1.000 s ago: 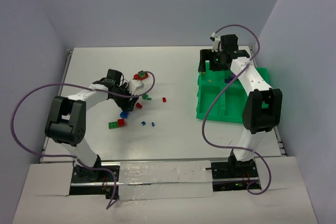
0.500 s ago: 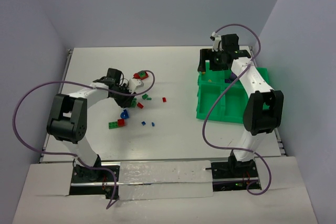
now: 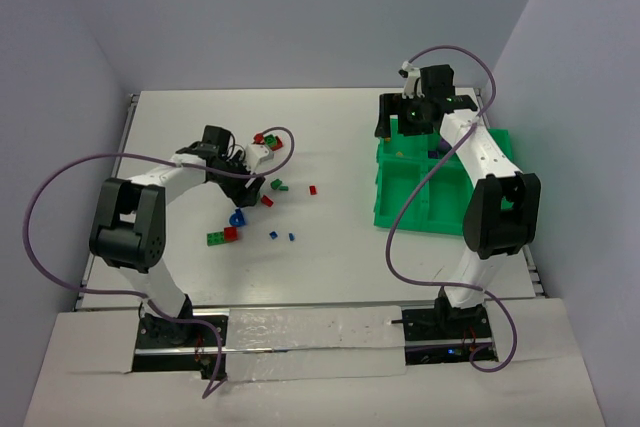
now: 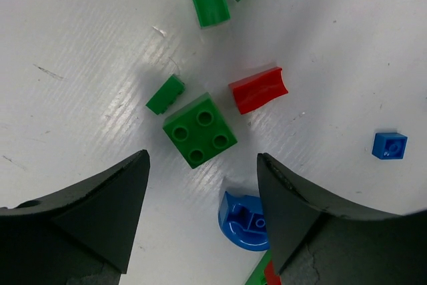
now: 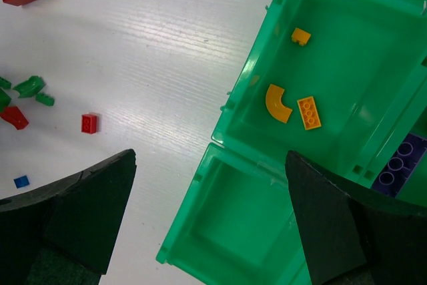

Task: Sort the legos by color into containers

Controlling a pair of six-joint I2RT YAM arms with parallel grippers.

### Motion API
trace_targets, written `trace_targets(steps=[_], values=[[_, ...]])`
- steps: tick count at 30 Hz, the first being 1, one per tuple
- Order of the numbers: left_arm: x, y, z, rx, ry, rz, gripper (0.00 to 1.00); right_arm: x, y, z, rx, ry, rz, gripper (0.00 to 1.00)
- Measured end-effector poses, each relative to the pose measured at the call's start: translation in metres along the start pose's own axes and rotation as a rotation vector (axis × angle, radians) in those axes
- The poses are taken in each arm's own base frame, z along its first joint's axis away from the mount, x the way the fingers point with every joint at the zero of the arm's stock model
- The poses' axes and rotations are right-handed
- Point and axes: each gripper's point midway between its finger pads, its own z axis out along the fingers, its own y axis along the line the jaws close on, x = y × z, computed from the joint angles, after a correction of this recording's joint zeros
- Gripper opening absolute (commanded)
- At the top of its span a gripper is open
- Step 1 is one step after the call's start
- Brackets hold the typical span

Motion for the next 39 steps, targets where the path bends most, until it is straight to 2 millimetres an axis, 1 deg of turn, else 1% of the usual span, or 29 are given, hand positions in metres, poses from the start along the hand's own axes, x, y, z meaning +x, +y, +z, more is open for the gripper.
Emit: trace_targets(steps=[4,8,12,14,16,22,23,24,25,28,30,33,35,37,39], values=[[-0.002,0.002,0.003,-0.006,0.003,-0.019,0.67,0.0,0.0,0.0,0.0,0.0,0.0,1.0],[0.002,-0.001,0.01,-0.004,0.026,-0.036,0.64,0.0,0.0,0.0,0.0,0.0,0.0,1.0],[0.007,-0.003,0.016,-0.006,0.05,-0.048,0.59,0.0,0.0,0.0,0.0,0.0,0.0,1.0],[0.006,-0.002,0.017,-0.018,0.053,-0.052,0.56,0.0,0.0,0.0,0.0,0.0,0.0,1.0],[0.005,0.0,0.018,-0.03,0.051,-0.058,0.51,0.0,0.0,0.0,0.0,0.0,0.0,1.0],[0.001,0.008,0.02,-0.074,0.047,-0.089,0.43,0.0,0.0,0.0,0.0,0.0,0.0,1.0],[0.001,0.009,0.02,-0.082,0.047,-0.095,0.4,0.0,0.0,0.0,0.0,0.0,0.0,1.0],[0.001,0.01,0.019,-0.088,0.047,-0.1,0.4,0.0,0.0,0.0,0.0,0.0,0.0,1.0],[0.001,0.011,0.019,-0.094,0.047,-0.104,0.34,0.0,0.0,0.0,0.0,0.0,0.0,1.0],[0.0,0.013,0.019,-0.106,0.046,-0.107,0.24,0.0,0.001,0.0,-0.003,0.001,0.0,1.0],[0.0,0.014,0.019,-0.111,0.045,-0.106,0.22,0.0,0.002,0.0,-0.008,0.001,0.005,1.0],[0.0,0.014,0.019,-0.113,0.042,-0.104,0.2,0.004,0.007,0.001,-0.029,0.007,0.017,1.0],[0.001,0.011,0.015,-0.114,0.037,-0.099,0.2,0.009,0.015,0.0,-0.058,0.015,0.029,1.0],[-0.002,0.005,0.005,-0.11,0.012,-0.088,0.19,0.017,0.027,-0.001,-0.101,0.027,0.038,1.0],[-0.014,-0.001,-0.011,-0.11,-0.041,-0.069,0.19,0.025,0.044,-0.003,-0.164,0.037,0.046,1.0]])
